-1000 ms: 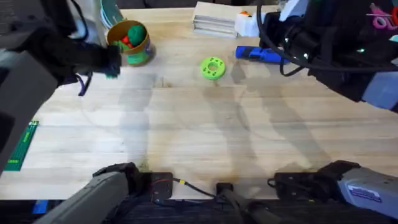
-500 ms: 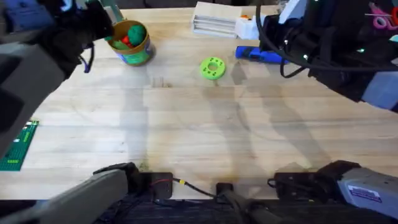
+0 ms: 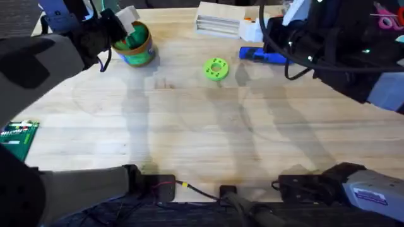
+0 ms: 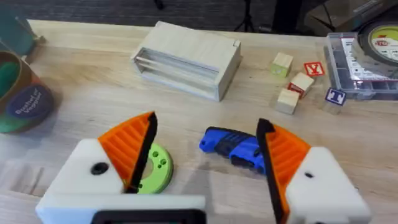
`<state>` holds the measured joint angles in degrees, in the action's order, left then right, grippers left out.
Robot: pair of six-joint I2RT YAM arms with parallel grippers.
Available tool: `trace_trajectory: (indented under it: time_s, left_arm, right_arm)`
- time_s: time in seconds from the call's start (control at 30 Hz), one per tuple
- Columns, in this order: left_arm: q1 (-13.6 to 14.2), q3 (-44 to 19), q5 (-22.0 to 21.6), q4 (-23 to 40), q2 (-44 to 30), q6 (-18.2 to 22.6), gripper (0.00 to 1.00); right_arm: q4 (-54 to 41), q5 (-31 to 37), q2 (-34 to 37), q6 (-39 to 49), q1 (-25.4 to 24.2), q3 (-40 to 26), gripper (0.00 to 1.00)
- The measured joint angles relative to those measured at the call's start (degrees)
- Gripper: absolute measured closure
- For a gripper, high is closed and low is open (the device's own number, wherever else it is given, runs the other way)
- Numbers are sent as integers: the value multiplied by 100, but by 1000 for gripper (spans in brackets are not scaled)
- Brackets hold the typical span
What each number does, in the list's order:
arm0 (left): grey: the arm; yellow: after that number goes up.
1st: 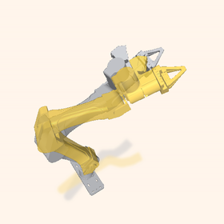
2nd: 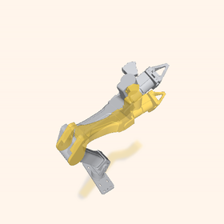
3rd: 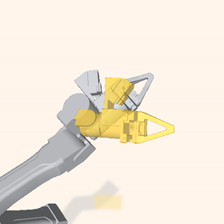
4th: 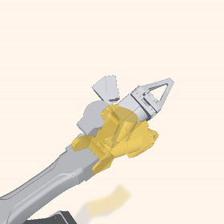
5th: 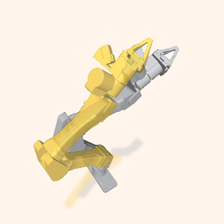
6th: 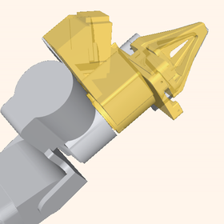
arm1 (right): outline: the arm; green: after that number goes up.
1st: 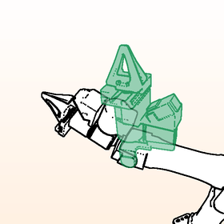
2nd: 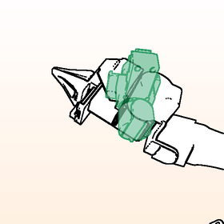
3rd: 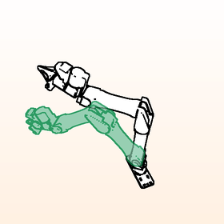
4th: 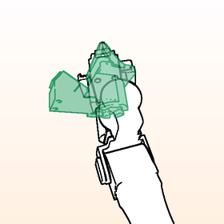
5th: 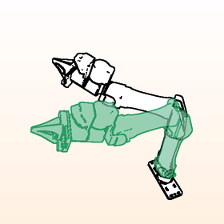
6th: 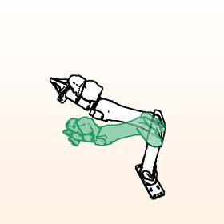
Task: Pick up the gripper from the table and insert it into the empty holder that is missing its gripper. Then pick up a screw, insert it into the mounting hole, and use the screwdriver to tighten it. Finally, clean up the table by picking up the vegetable and placing it into the bucket.
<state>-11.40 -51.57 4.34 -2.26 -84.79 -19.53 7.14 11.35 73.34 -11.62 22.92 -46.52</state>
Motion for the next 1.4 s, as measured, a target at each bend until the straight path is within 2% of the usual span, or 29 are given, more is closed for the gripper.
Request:
trace_trajectory:
  time_s: [0.2, 0.23, 0.3, 0.53, 0.7, 0.73, 0.77, 0.93, 0.97, 1.07, 1.1, 1.13, 1.17, 1.23, 1.27, 1.4]
  left_arm:
    - [0, 0, 99, -9, 0, -2, 7]
    - [9, 0, 242, -3, 10, 70, 6]
    - [68, 0, 255, 40, 71, 196, 5]
    - [710, 0, 91, 486, 1060, 950, 6]
    - [1148, 0, 42, 1401, 1883, 1257, 8]
    - [1237, 0, 35, 1625, 2004, 1311, 52]
    - [1323, 0, 35, 1814, 2093, 1367, 167]
    - [1929, 0, 33, 2690, 2444, 1777, 935]
    - [2082, 0, 33, 2819, 2516, 1859, 982]
    - [2490, 0, 35, 3063, 2729, 1983, 997]
    - [2593, 0, 34, 3110, 2794, 2010, 995]
    - [2722, 0, 34, 3162, 2877, 2063, 878]
    - [2956, 0, 35, 3220, 3050, 2088, 398]
    - [3014, 0, 35, 3271, 3120, 2097, 94]
    - [3018, 0, 35, 3309, 3136, 2097, 31]
    - [3018, 0, 33, 3413, 3134, 2108, 6]
  right_arm:
    - [-2, 0, 0, 2, 0, 0, 8]
    - [-2, 0, 0, 2, 0, 0, 7]
    - [-59, 0, 0, 2, 0, 0, 7]
    - [-846, 0, 0, 2, 0, 0, 9]
    - [-1103, -6, 0, 2, 0, -2, 8]
    - [-1202, -29, 0, 7, 0, -7, 7]
    - [-1357, -81, 0, 33, 0, -28, 7]
    - [-2523, -407, 0, 204, 2, -565, 9]
    - [-2774, -440, 0, 226, 7, -766, 10]
    - [-3412, -507, 0, 269, 7, -1326, 9]
    - [-3585, -521, 0, 271, 7, -1462, 9]
    - [-3807, -522, 0, 275, 7, -1611, 9]
    - [-4301, -542, 0, 291, 7, -1883, 7]
    - [-4479, -543, 0, 295, 7, -1960, 9]
    - [-4522, -544, 0, 302, 7, -1973, 7]
    - [-4617, -545, 0, 306, 7, -1976, 7]
